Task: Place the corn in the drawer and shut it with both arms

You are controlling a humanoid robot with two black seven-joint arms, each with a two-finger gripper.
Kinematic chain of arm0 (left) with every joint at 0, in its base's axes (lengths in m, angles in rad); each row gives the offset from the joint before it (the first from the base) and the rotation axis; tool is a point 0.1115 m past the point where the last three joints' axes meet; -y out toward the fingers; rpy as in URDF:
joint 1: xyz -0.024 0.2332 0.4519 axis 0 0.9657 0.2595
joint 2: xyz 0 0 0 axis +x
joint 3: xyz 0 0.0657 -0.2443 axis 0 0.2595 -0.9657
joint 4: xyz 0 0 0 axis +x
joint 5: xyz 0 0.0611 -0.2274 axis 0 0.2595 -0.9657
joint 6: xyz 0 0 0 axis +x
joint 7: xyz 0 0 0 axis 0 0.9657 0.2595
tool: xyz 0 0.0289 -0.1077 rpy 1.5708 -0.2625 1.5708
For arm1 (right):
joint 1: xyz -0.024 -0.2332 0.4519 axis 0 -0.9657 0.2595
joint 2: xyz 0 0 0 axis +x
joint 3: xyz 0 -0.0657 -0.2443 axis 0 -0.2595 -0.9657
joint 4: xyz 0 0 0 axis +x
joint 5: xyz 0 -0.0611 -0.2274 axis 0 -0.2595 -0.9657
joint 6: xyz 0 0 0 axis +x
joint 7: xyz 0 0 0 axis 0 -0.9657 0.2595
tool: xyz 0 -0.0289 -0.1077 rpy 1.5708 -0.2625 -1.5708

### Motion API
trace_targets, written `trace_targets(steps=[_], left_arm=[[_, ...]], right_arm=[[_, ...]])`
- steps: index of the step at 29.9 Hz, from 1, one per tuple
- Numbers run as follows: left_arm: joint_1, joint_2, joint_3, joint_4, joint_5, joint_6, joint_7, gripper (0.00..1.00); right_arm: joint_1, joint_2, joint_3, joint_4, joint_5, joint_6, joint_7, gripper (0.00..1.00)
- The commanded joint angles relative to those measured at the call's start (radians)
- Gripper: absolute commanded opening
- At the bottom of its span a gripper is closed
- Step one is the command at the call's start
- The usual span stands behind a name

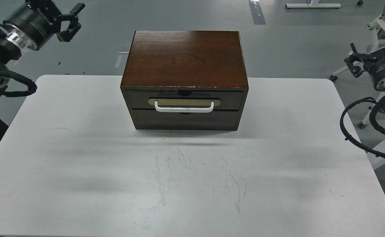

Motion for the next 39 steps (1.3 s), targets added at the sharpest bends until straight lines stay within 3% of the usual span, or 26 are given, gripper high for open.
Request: trace_targets(steps=[1,6,12,19,25,39], left_arm=[[0.062,-0.001,-0.003,0.07,-0.09,-0.001,0.003,0.98],[0.153,-0.006,-0.036,0.089,-0.142,-0.001,0.007,0.98],[0.231,-0.044,-0.156,0.089,-0.186,-0.001,0.096,0.98],[0.244,-0.072,-0.181,0.09,-0.189,-0.001,0.09,0.98],[0.244,-0.087,-0.187,0.086,-0.188,-0.001,0.052,0.98],[0.263,-0.09,-0.207,0.077,-0.188,-0.001,0.055,0.98]], right_arm=[[0.006,0.002,-0.005,0.002,-0.009,0.0,-0.002,1.0],[0.006,0.011,-0.005,0.004,-0.009,0.0,-0.002,1.0],[0.0,0.016,0.011,-0.006,-0.007,0.0,-0.035,1.0],[-0.005,0.051,0.021,-0.058,0.005,0.0,-0.037,1.0],[-0.043,0.11,0.046,-0.044,0.016,0.0,-0.039,1.0],[-0.034,0.122,0.069,-0.047,0.011,0.0,-0.022,1.0]])
